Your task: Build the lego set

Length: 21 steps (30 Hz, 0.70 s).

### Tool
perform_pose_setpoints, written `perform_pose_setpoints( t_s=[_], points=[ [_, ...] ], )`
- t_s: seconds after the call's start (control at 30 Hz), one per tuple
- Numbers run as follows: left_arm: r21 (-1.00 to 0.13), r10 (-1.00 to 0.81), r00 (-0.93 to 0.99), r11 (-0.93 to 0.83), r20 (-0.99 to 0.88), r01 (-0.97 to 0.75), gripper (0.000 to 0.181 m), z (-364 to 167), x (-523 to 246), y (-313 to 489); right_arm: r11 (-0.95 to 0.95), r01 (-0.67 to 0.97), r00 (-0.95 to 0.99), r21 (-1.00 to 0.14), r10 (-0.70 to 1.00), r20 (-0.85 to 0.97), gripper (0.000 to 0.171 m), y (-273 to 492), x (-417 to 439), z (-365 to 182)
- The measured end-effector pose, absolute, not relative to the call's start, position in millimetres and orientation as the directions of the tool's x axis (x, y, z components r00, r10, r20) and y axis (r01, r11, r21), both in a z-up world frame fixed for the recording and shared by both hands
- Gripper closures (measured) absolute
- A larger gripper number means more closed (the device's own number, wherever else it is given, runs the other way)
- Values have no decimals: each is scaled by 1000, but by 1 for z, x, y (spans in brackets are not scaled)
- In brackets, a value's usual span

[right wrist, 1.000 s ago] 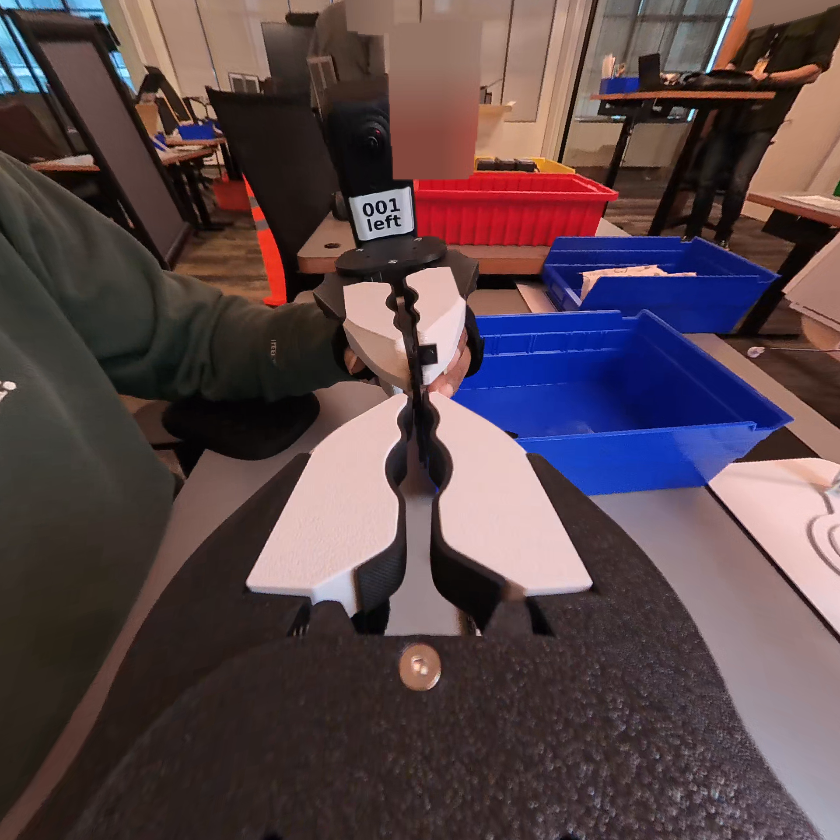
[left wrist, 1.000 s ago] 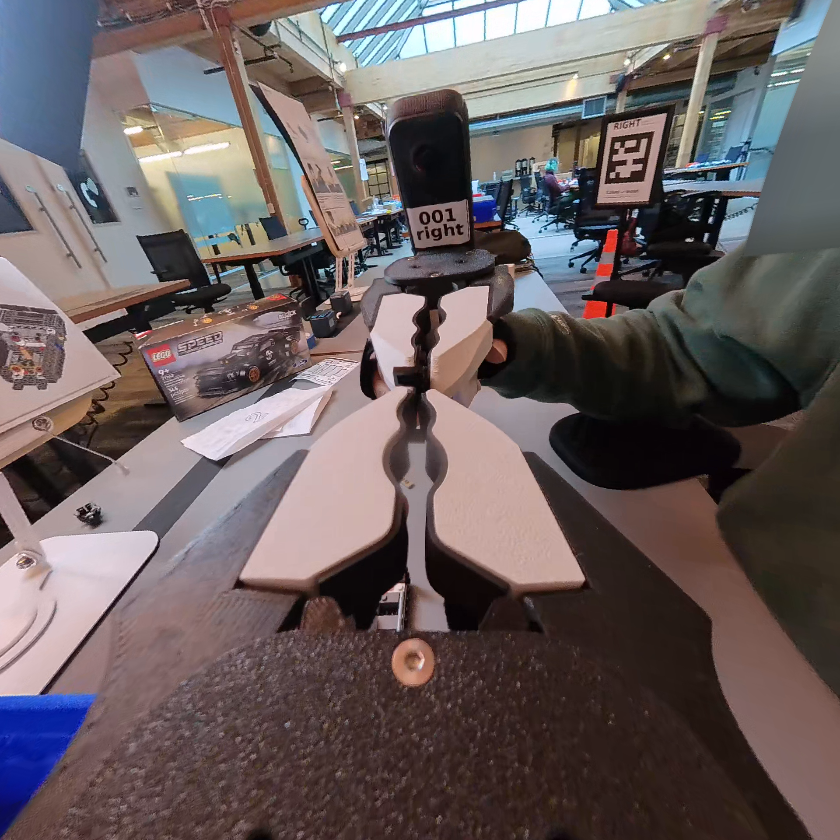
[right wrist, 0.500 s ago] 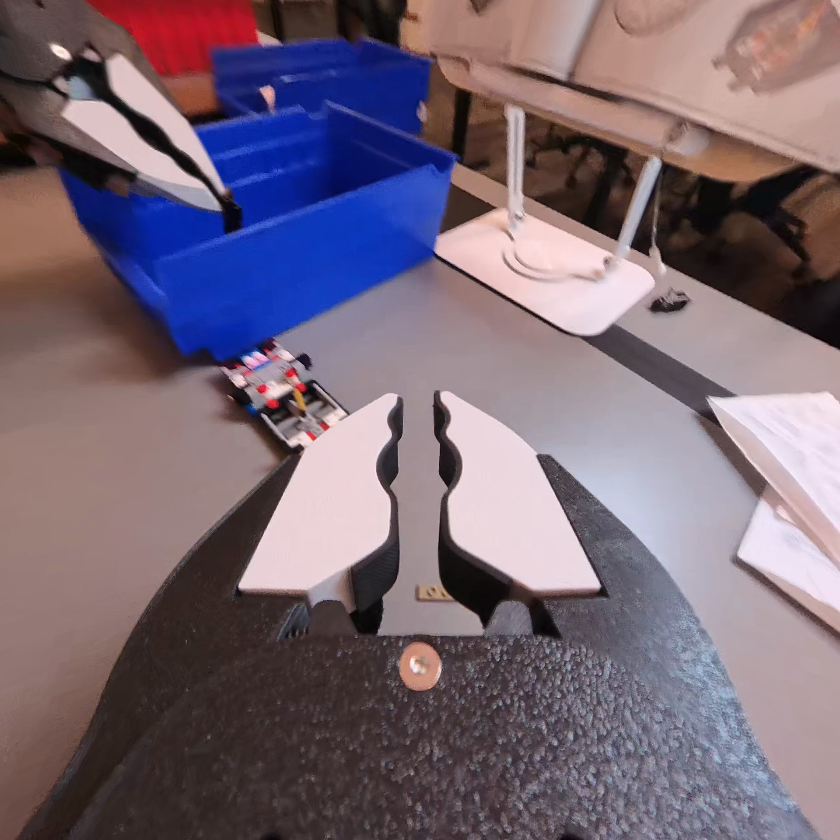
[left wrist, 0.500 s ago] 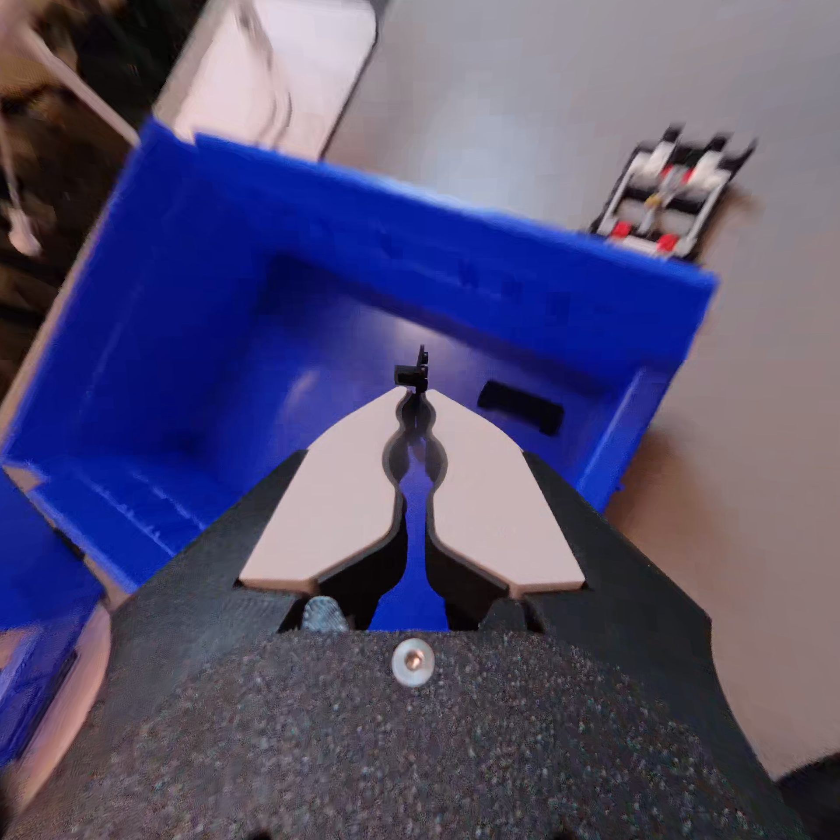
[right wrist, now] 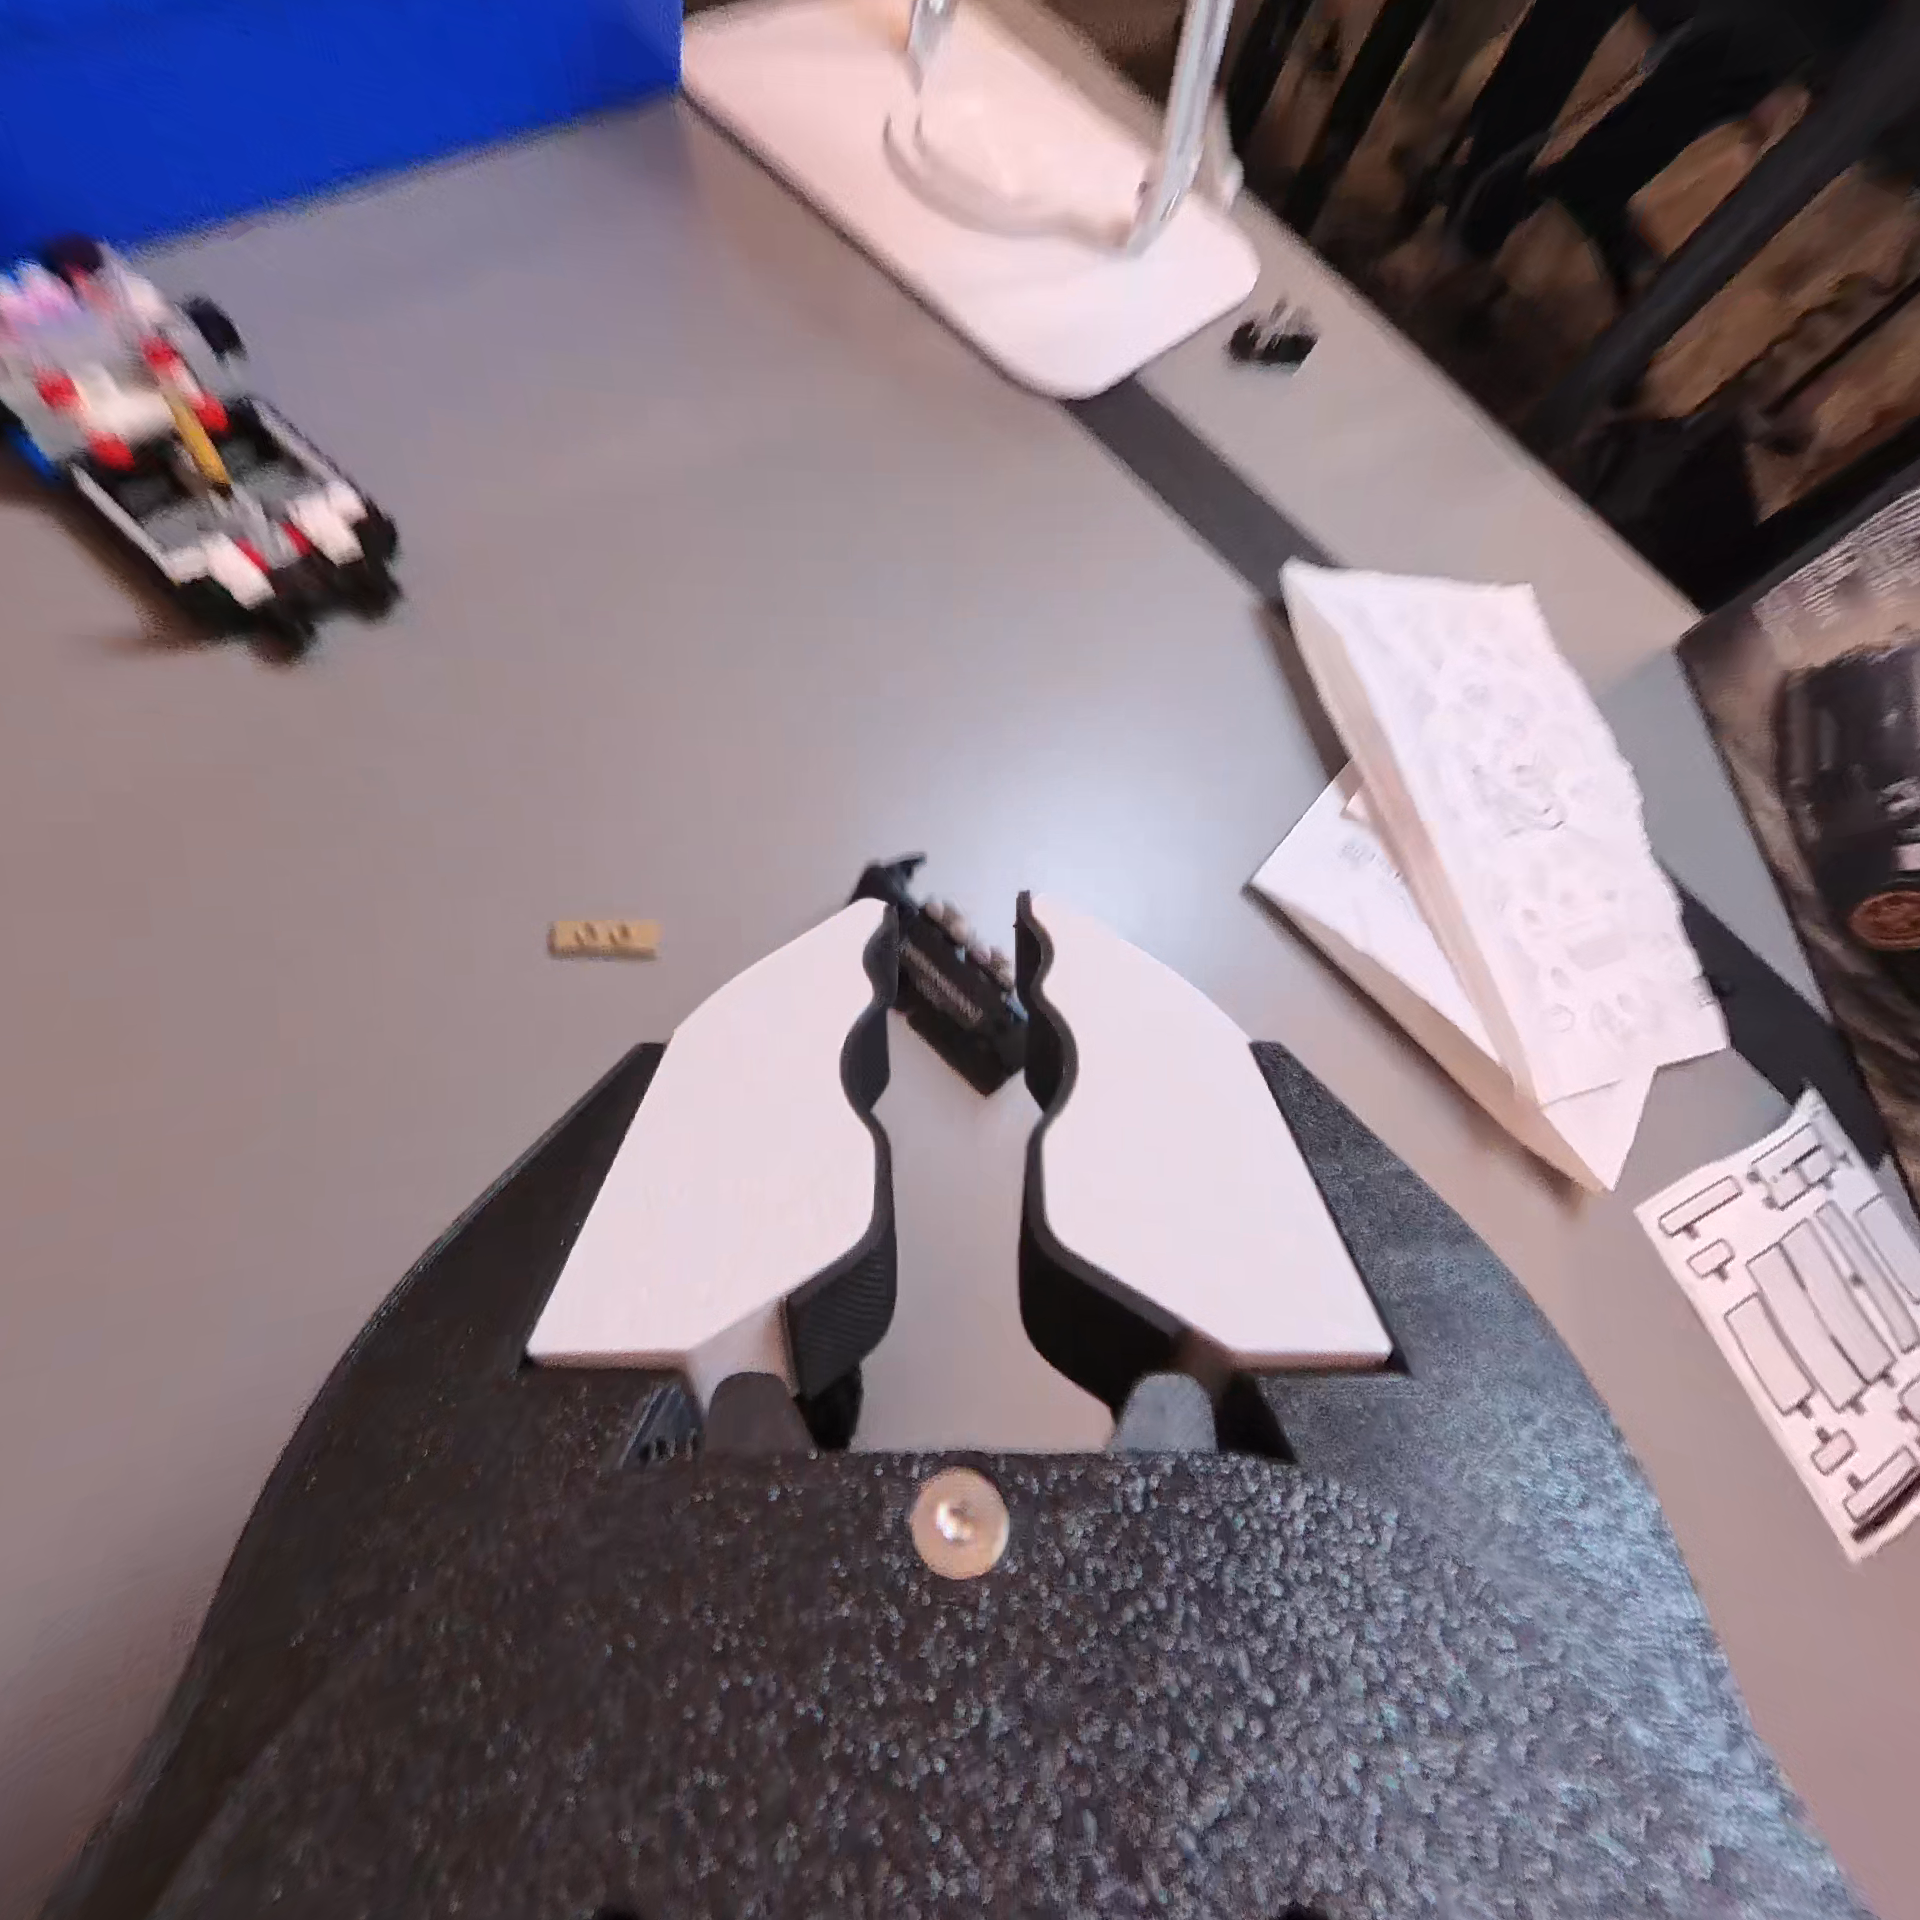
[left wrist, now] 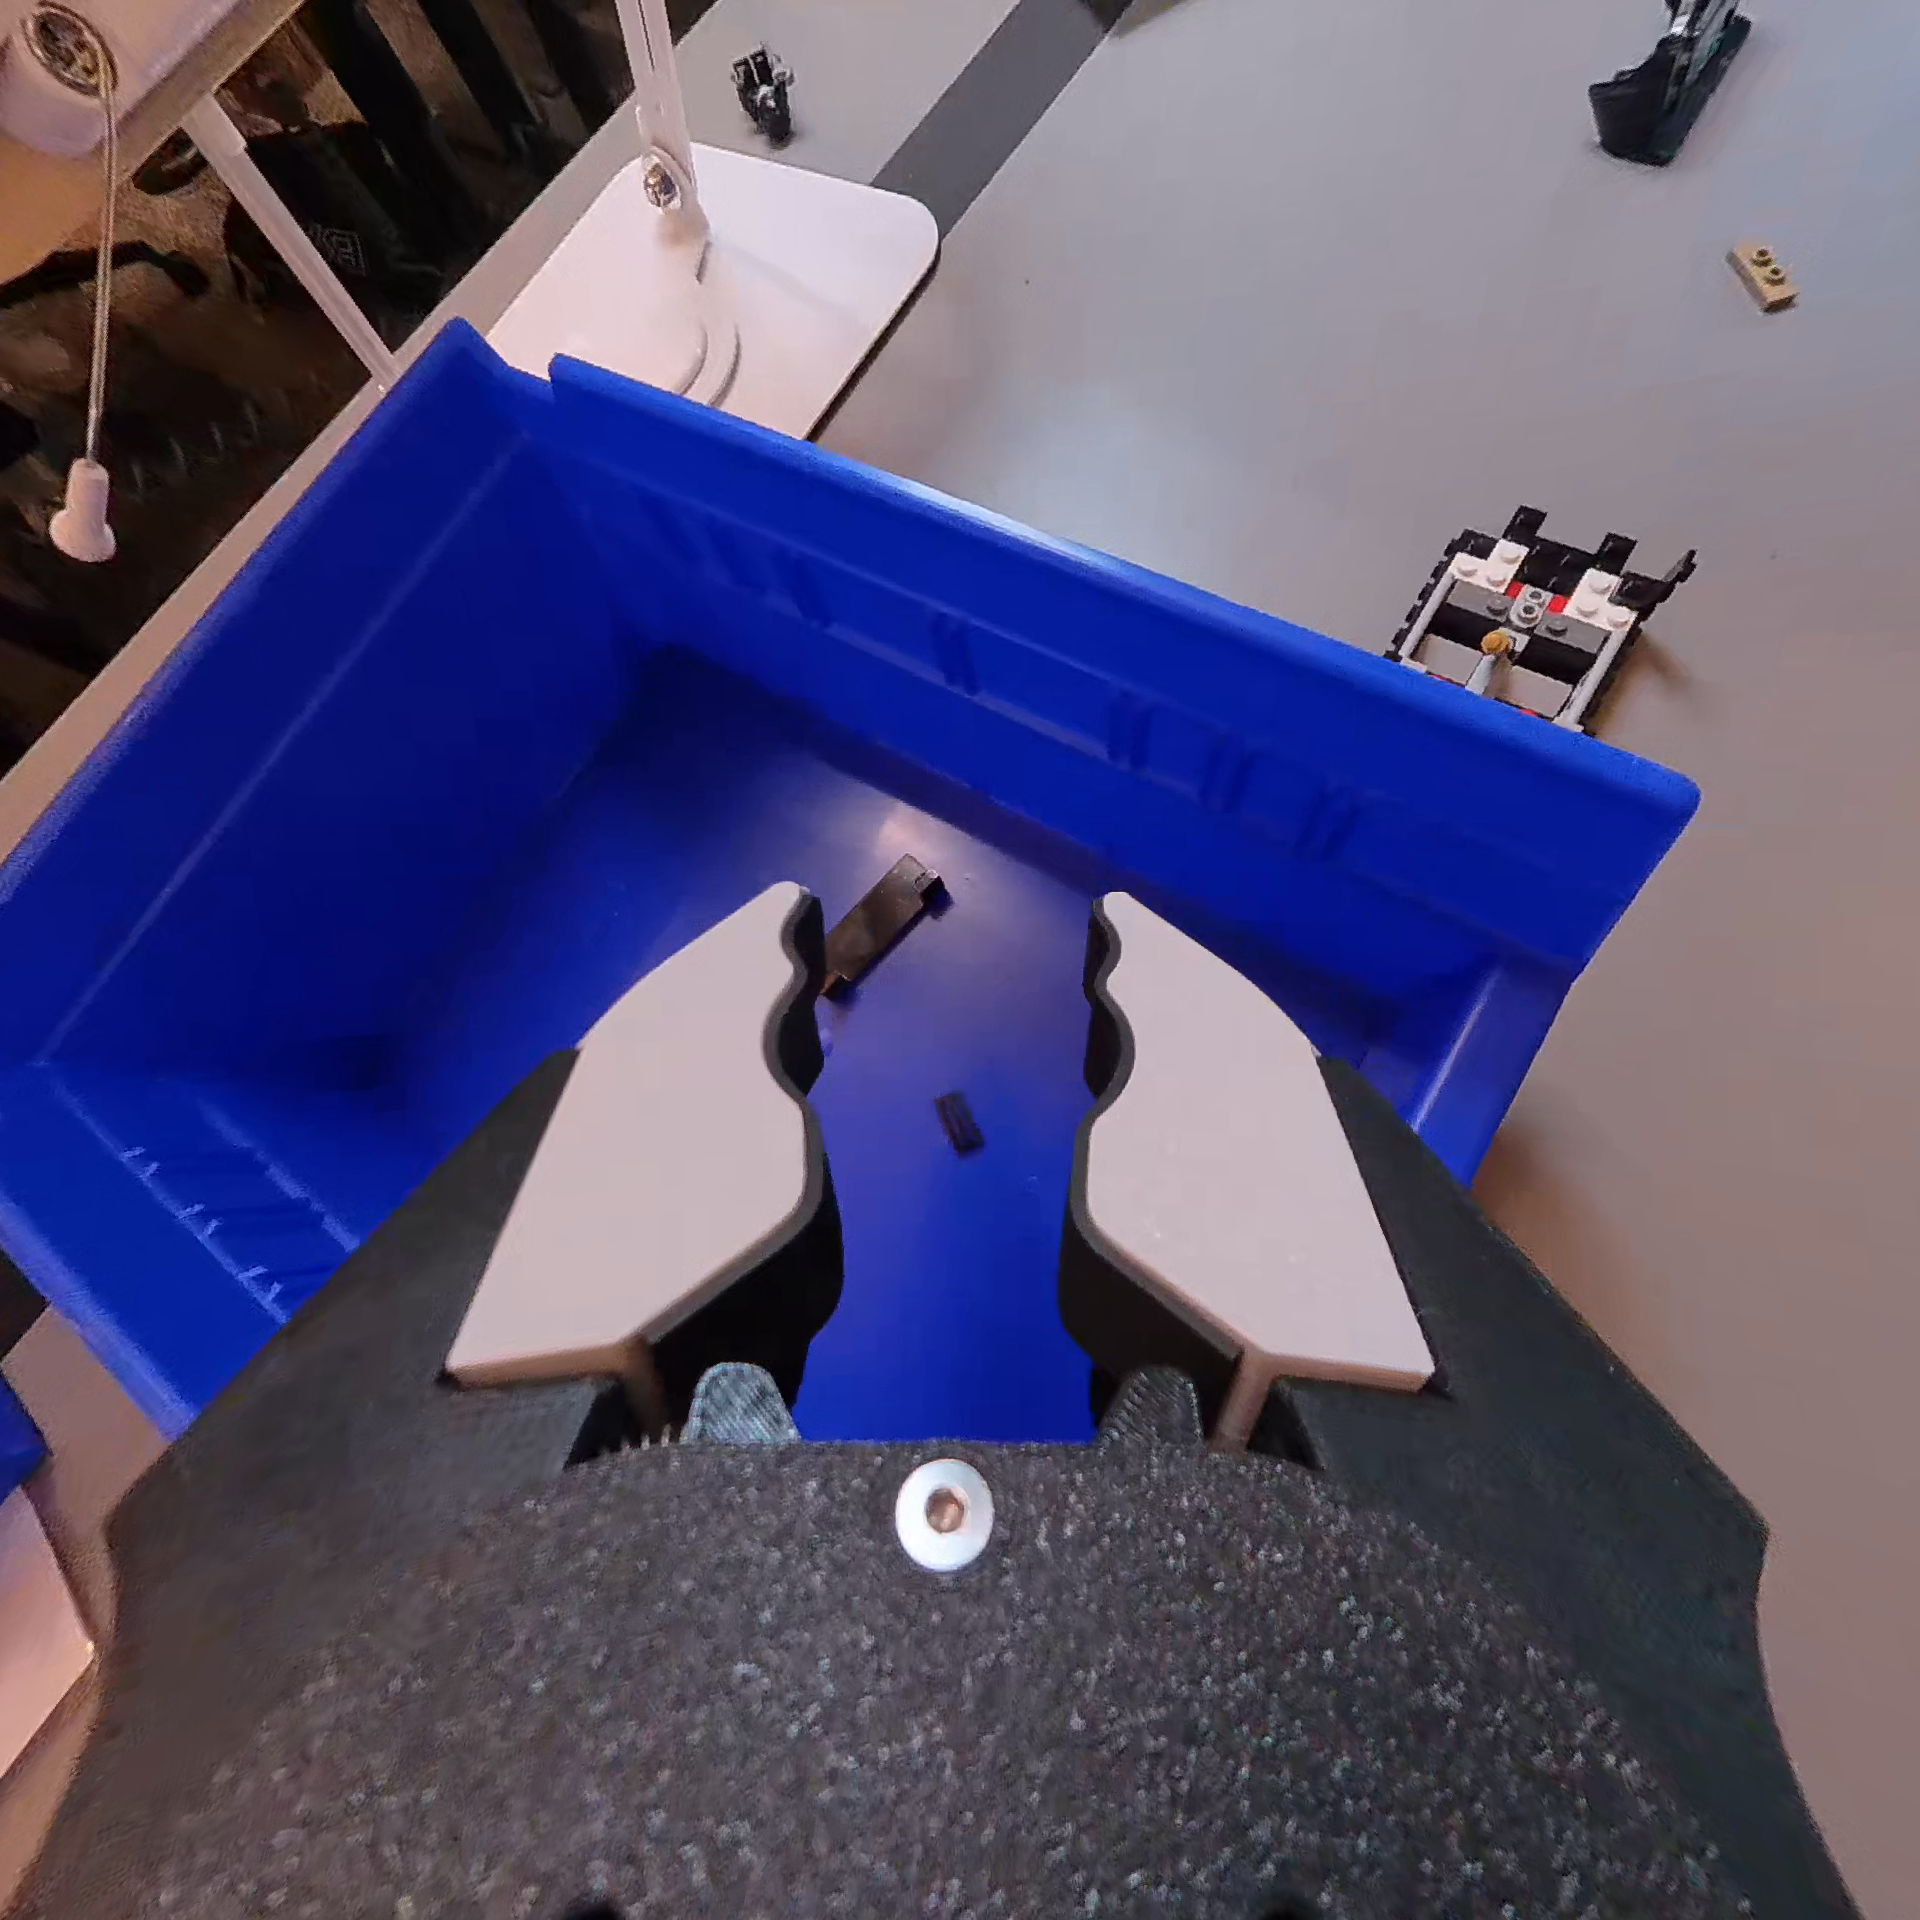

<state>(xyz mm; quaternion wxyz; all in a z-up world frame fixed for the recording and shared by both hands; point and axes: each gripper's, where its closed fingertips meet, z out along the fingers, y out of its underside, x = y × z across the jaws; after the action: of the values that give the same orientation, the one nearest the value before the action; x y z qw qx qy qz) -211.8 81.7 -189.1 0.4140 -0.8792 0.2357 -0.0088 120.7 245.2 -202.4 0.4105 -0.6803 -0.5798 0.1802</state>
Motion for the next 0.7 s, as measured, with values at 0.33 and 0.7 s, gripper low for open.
perform_pose_setpoints(
  t_s=[0.33, 0.7],
  points=[
    [-781, -423, 876, -456, -232, -427, 152, -185, -203, 89, 34, 820, 161, -571, 944, 288, 147, 271, 115, -266],
    [-799, -427, 873, -426, -234, -423, 154, -186, -193, 95, -234, 752, 570, -617, 701, 428, 153, 356, 185, -253]
  ],
)
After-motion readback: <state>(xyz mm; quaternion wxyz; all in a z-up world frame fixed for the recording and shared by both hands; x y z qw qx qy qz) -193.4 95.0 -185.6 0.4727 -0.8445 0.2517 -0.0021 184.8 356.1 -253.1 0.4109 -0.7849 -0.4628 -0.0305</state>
